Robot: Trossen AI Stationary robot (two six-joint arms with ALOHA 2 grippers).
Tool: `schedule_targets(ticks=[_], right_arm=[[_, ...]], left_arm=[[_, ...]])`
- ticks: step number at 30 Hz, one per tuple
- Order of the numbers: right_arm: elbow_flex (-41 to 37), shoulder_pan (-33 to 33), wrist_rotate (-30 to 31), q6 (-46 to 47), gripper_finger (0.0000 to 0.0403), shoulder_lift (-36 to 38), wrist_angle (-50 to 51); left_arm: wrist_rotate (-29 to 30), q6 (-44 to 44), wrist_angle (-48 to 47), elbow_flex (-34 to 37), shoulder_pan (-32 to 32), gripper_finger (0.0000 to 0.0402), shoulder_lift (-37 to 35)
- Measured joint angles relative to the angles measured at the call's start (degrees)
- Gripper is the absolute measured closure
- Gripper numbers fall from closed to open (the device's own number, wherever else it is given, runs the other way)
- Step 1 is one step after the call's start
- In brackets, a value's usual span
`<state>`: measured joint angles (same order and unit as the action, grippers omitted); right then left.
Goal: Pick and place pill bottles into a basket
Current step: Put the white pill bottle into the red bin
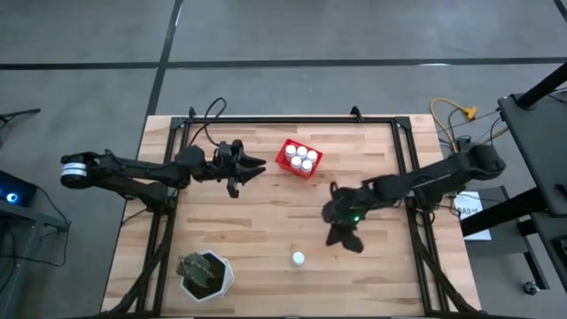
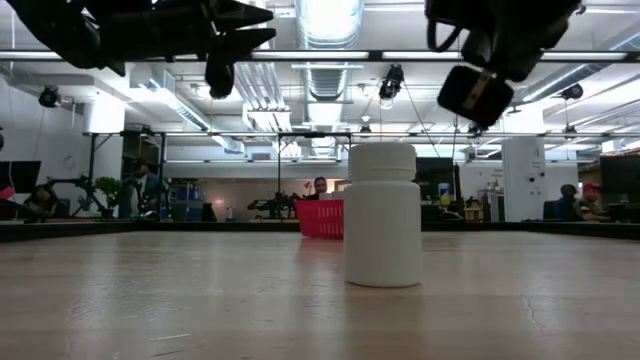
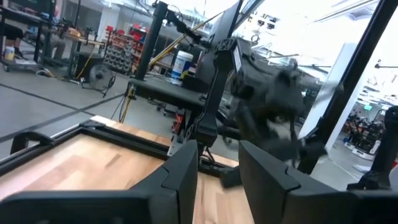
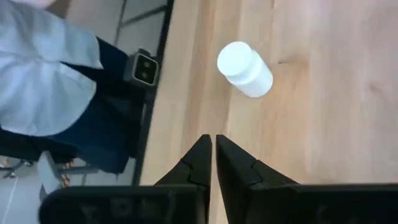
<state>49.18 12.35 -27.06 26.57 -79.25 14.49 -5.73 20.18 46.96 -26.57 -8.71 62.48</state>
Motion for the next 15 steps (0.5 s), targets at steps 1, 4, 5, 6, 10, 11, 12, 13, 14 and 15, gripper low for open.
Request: schedule_targets(ticks=[1,4,5,6,10,11,12,13,14,15], right_arm=[[0.8,0.4,0.1,-0.3,0.0385,-1.6,0.0],[4.2,1.2,0.3,-0.3,0.0366,-5.7,-1.7],[5.2,1.4,0.6,-0.3,0.0359,-6.8,-2.2],[6.3,1.7,1.9,-0.2,0.0351,-8.0,-2.0],[10.7,2.1,7.0,2.7,0.0318,-11.8,-1.9],[11.6,2.1,7.6,3.6,0.0311,-12.3,-2.1],[12.2,2.0,7.7,4.1,0.0305,-12.7,-3.0],[12.6,2.0,7.8,4.4,0.0299,-12.9,-4.7],[12.7,2.1,8.1,4.8,0.0295,-12.8,-6.7],[12.7,2.2,9.1,5.2,0.0293,-12.3,-9.0]], left_arm=[[0.0,0.0,0.0,0.0,0.0,0.0302,-0.3],[0.0,0.0,-0.7,0.0,0.0,0.0302,-1.7],[0.0,-0.1,-1.3,0.0,0.0,0.0302,-2.4],[0.0,-0.1,-2.2,0.0,-0.1,0.0302,-3.1],[-0.1,-0.2,-9.6,0.0,-0.2,0.0302,-6.7],[-0.1,-0.2,-11.5,0.0,-0.2,0.0302,-7.6],[-0.1,-0.2,-13.7,0.0,-0.2,0.0302,-8.6],[0.0,-0.4,-15.4,0.0,-0.2,0.0302,-9.4],[0.0,-1.4,-16.2,0.0,-0.2,0.0302,-10.2],[0.0,-2.7,-16.9,0.0,-0.2,0.0302,-10.9]])
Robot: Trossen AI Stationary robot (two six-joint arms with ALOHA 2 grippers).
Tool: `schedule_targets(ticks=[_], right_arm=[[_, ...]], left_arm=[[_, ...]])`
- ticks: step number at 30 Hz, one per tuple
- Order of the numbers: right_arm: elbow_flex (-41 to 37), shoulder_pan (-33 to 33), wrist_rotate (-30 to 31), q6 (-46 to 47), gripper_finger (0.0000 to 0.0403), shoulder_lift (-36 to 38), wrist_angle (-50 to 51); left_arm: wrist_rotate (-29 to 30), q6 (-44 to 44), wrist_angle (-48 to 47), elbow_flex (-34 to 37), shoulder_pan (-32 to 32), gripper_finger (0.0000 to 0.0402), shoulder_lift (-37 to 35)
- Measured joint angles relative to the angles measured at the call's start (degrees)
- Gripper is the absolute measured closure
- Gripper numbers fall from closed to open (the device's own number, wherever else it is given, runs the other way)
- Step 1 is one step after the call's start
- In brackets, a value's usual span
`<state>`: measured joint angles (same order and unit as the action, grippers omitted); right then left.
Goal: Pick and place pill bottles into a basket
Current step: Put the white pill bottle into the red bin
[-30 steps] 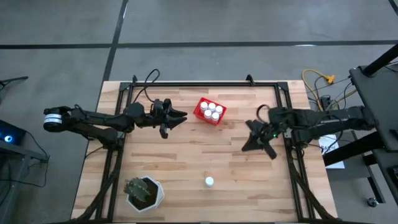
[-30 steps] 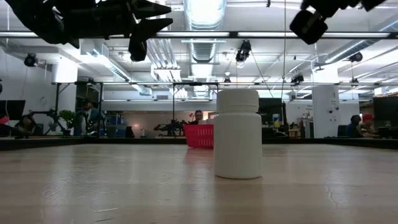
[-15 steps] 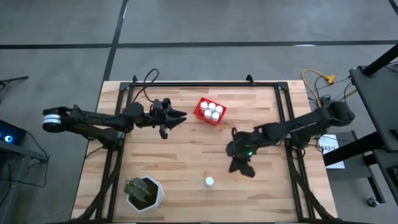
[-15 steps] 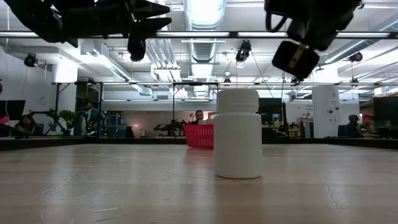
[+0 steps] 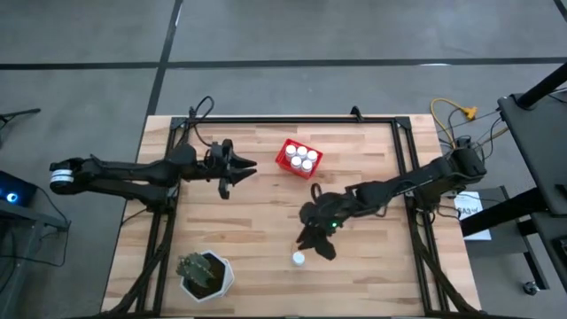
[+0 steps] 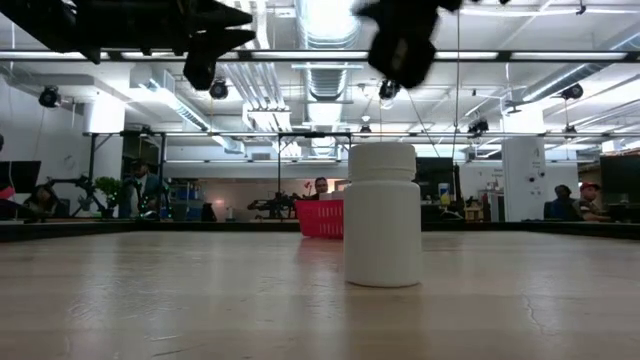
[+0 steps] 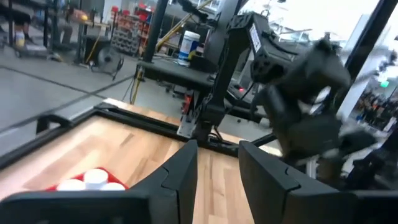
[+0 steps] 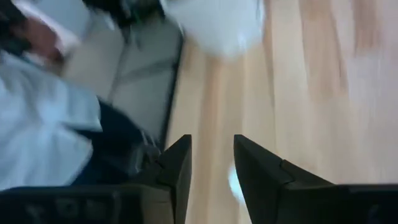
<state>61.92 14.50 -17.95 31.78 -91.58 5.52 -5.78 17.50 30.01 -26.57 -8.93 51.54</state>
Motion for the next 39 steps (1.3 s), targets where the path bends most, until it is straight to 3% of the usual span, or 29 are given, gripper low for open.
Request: schedule_targets(ticks=[5,10,14,23,33,39], right_arm=[[-4.2,0.7,10.0,-0.1,0.0293,5.9,-10.9],[-13.3,4.2,24.5,-0.4,0.0293,12.7,-20.3],[-21.4,8.1,31.6,-0.6,0.0296,16.3,-26.3],[-31.6,11.5,32.5,-0.9,0.0293,21.8,-31.3],[-31.1,11.5,31.6,3.6,0.0305,23.2,-31.4],[-31.1,11.5,31.5,-3.0,0.03,23.2,-27.2]], left_arm=[[0.1,-4.5,-0.1,0.0,-0.1,0.0302,-3.1],[0.3,-7.7,-0.2,0.0,-0.1,0.0302,-4.4],[0.5,-9.3,-0.6,0.0,-0.1,0.0302,-4.0],[4.1,-9.0,-0.5,0.1,-0.1,0.0302,-1.9],[16.0,-8.9,-0.6,0.1,-0.1,0.0302,-1.7],[18.1,-8.9,-0.7,0.2,-0.1,0.0302,-1.7]])
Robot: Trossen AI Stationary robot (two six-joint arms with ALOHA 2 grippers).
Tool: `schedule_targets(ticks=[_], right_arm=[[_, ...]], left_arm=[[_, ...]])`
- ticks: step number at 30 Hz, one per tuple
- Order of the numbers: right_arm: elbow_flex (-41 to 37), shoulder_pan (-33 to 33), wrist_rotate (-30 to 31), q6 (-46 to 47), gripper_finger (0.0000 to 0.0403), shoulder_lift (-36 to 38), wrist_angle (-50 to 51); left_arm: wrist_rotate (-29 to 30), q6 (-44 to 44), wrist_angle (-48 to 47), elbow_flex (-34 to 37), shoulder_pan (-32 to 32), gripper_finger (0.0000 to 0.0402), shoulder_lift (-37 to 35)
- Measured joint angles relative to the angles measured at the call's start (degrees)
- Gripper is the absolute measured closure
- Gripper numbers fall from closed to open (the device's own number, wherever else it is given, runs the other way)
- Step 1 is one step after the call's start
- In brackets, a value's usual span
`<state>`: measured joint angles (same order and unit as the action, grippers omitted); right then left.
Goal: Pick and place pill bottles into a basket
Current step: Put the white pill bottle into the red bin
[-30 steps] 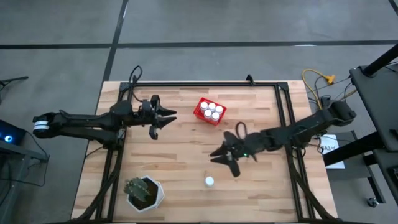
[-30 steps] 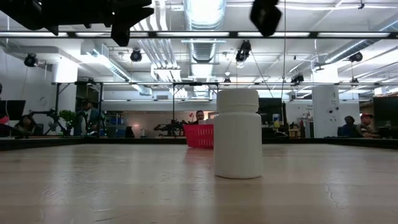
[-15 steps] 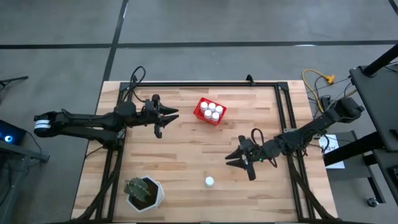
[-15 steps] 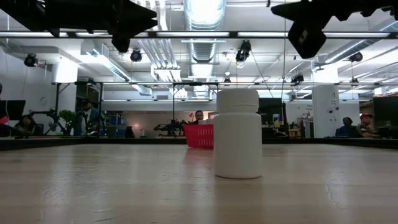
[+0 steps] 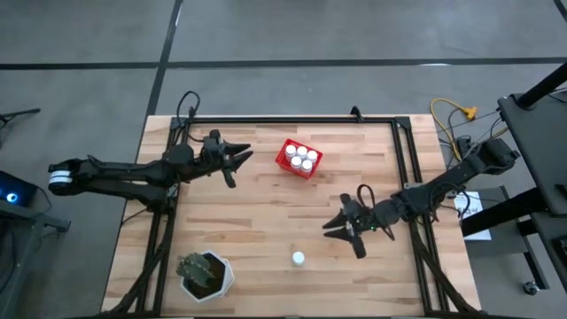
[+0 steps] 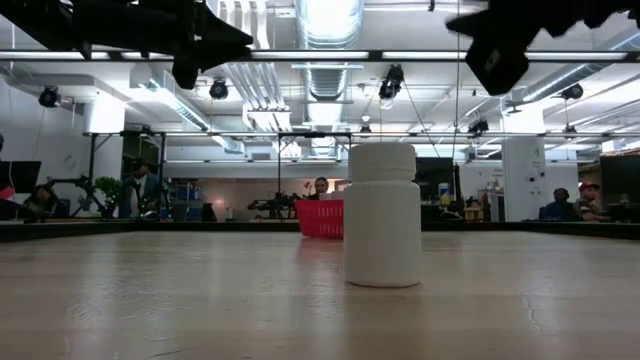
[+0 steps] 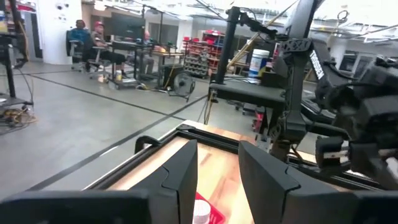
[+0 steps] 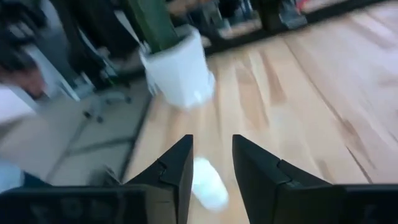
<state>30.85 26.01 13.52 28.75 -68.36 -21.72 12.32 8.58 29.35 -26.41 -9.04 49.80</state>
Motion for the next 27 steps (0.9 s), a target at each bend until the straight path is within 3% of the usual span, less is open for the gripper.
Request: schedule_targets(ticks=[5,8,16,21,27], right_arm=[[-2.5,0.4,2.7,-5.8,0.03,-0.1,1.7],[-6.3,0.7,6.3,-7.4,0.0304,0.0,-4.8],[-18.1,0.6,8.0,-7.3,0.0301,-3.2,-25.0],[-19.2,0.6,4.8,-5.6,0.0261,-6.1,-26.6],[-15.7,0.6,3.1,-5.8,0.0174,-13.0,-26.5]], left_arm=[[0.2,0.0,0.1,0.0,0.0,0.0302,0.0],[0.2,-0.4,0.1,0.0,0.0,0.0302,0.0],[0.3,-0.3,0.1,0.0,0.0,0.0302,0.0],[0.3,-0.3,0.1,0.0,0.0,0.0302,-0.1],[2.0,-0.2,0.1,0.0,0.0,0.0302,-0.1]])
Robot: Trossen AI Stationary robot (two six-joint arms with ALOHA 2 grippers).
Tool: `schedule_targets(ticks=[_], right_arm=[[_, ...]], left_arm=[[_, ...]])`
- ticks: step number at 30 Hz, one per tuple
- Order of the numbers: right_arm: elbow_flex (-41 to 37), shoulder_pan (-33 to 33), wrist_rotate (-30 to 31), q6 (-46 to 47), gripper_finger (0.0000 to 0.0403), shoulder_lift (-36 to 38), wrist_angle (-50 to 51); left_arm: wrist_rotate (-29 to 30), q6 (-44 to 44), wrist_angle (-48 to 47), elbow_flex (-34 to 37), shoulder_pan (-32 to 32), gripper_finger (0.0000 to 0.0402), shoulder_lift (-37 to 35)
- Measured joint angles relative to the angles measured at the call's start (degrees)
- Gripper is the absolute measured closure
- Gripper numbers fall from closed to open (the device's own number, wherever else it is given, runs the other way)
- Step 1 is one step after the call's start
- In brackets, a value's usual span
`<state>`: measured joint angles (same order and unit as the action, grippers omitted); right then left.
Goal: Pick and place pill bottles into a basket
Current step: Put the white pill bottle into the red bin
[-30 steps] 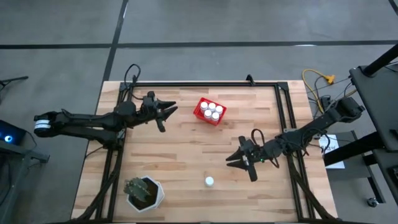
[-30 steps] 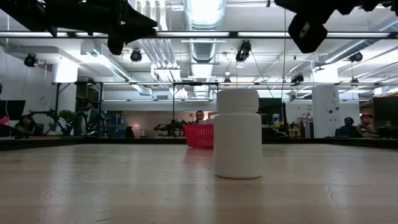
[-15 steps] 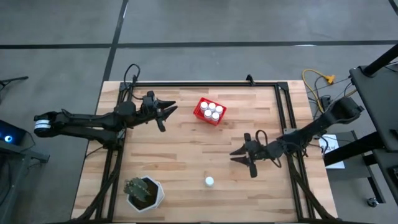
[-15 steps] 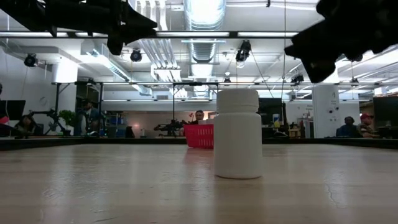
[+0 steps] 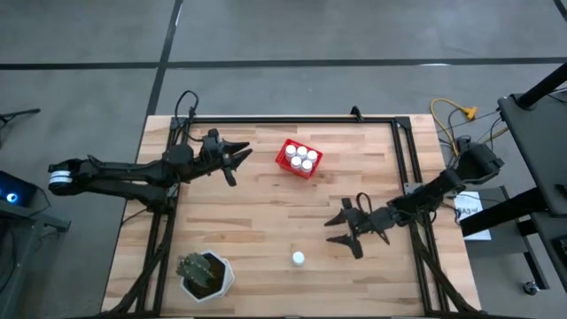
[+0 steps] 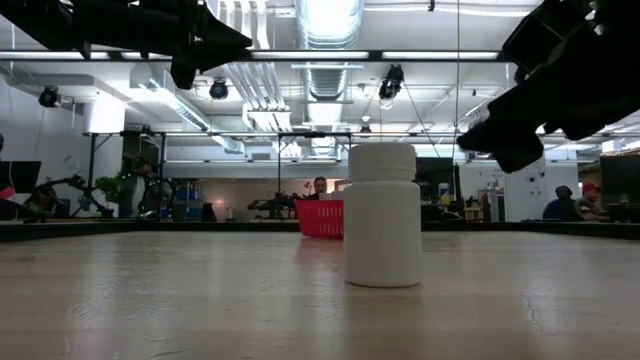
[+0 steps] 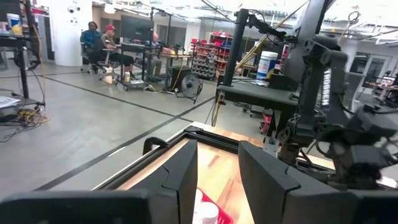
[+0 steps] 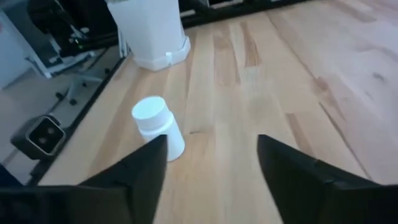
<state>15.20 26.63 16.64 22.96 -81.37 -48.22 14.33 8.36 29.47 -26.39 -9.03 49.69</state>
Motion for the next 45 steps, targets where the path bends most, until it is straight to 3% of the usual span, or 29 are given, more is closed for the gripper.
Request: schedule_targets(ticks=[6,12,16,20,28,35,45], right_arm=[[5.7,0.0,-0.9,0.0,0.0089,-8.8,0.1],[12.0,0.0,-9.8,-0.3,0.0041,-17.7,0.0],[14.6,0.0,-15.3,-0.8,0.0037,-20.5,0.0],[16.1,0.0,-16.9,-3.1,0.0037,-21.2,-0.1],[17.5,0.0,-16.3,-7.2,0.0037,-21.2,3.0],[17.3,-0.2,-11.5,-11.8,0.0037,-21.9,4.9],[20.5,-0.4,-12.3,-11.5,0.0037,-29.7,4.1]], left_arm=[[0.3,0.0,-0.1,0.0,0.0,0.0302,0.0],[0.3,0.0,-0.1,0.1,0.0,0.0302,0.0],[0.3,0.0,-0.1,0.1,0.0,0.0302,0.0],[0.4,0.0,-0.1,0.1,0.0,0.0302,0.0],[0.5,-0.1,0.0,0.2,0.0,0.0302,0.1],[0.6,-0.3,0.0,0.3,0.0,0.0302,0.1],[0.5,-0.3,-0.1,0.3,0.0,0.0302,0.1]])
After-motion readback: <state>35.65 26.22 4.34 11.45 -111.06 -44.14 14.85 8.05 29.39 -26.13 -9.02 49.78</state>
